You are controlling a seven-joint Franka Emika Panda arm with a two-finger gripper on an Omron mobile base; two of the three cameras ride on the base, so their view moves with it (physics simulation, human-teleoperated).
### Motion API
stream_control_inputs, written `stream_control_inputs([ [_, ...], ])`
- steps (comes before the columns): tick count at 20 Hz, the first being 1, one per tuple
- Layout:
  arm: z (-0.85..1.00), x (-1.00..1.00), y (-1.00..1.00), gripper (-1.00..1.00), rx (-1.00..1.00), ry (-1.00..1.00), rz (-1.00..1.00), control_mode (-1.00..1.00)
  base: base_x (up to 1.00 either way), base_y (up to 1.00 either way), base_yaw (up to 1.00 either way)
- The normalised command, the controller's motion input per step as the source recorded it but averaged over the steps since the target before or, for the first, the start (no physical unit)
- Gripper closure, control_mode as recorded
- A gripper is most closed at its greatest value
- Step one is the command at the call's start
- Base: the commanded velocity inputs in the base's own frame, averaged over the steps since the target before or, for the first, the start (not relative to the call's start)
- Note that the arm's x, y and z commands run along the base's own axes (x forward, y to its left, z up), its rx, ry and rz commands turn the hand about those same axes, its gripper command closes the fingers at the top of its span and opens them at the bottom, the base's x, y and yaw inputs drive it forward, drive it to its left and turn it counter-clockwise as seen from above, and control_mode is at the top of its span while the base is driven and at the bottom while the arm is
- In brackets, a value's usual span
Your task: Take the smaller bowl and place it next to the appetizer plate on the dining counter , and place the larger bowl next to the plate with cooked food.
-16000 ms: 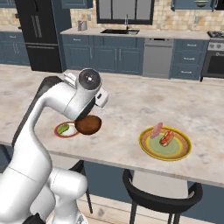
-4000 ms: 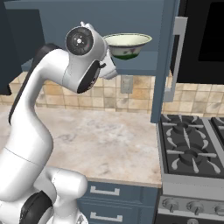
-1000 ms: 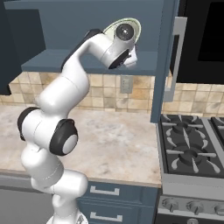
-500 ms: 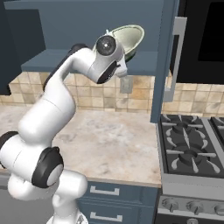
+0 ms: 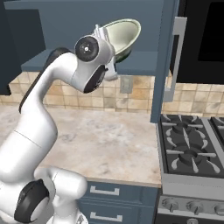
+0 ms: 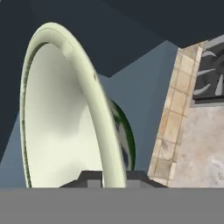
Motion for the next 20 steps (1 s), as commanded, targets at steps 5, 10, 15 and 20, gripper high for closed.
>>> stream_control_inputs([
  [5, 0.24, -1.00, 0.10, 1.00, 0.00, 0.27, 0.00, -1.00, 0.00, 0.00, 0.00],
  [10, -0.35, -1.00, 0.37, 1.00, 0.02, -0.12, -0.01, -1.00, 0.00, 0.00, 0.00],
  [15, -0.75, -1.00, 0.72, 1.00, 0.09, -0.30, -0.07, -1.00, 0.00, 0.00, 0.00],
  [20, -0.04, -0.71, 0.56, 1.00, 0.22, 0.06, -0.03, -1.00, 0.00, 0.00, 0.00],
])
